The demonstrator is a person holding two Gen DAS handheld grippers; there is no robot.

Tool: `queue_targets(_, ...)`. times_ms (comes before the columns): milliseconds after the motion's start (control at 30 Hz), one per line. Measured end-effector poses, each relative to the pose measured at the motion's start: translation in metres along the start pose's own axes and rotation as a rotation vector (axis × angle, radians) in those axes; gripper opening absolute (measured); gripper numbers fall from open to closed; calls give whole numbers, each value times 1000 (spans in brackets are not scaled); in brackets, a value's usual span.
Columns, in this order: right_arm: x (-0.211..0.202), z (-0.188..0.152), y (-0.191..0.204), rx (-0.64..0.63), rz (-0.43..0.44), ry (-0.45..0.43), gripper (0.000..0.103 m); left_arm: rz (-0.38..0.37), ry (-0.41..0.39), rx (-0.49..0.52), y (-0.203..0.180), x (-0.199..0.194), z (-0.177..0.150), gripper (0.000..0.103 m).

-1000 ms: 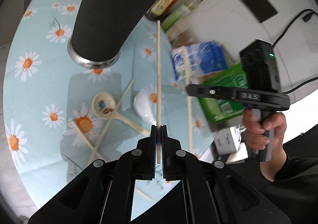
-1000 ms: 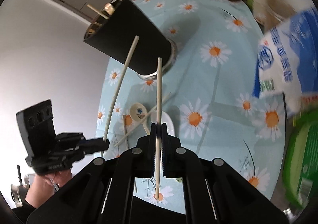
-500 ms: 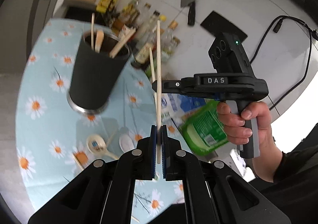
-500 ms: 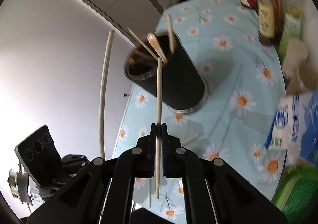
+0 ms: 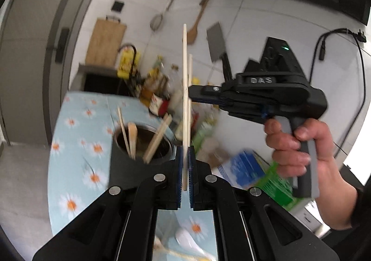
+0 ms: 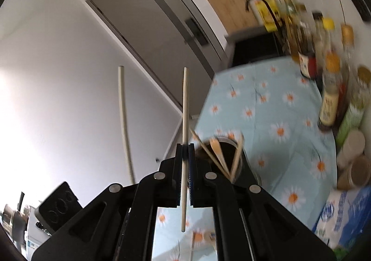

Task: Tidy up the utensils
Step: 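Lower both chopsticks into the black holder and open both grippers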

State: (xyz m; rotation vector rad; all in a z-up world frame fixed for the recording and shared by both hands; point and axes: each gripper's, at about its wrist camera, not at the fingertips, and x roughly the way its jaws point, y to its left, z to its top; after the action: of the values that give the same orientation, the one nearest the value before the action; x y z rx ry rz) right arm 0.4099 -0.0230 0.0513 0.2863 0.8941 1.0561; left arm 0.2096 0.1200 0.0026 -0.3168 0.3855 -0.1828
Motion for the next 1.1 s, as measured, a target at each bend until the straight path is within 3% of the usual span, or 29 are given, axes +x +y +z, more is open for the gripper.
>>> queue_targets(200,-7,19,11,-39,-34,-150,6,82,-136,23,5,17,18,3)
queue_targets(433,-5,23,9,-74,-128,-279,6,106,-181,32,19,48,20,3)
queue_targets(833,31,17,-16,-96,-153,-274,6,160,-203,94,35,79,-5,3)
queue_targets(1100,46,4,-15,-151,-170,-244,6,171,-164,157,31,85,-23,3)
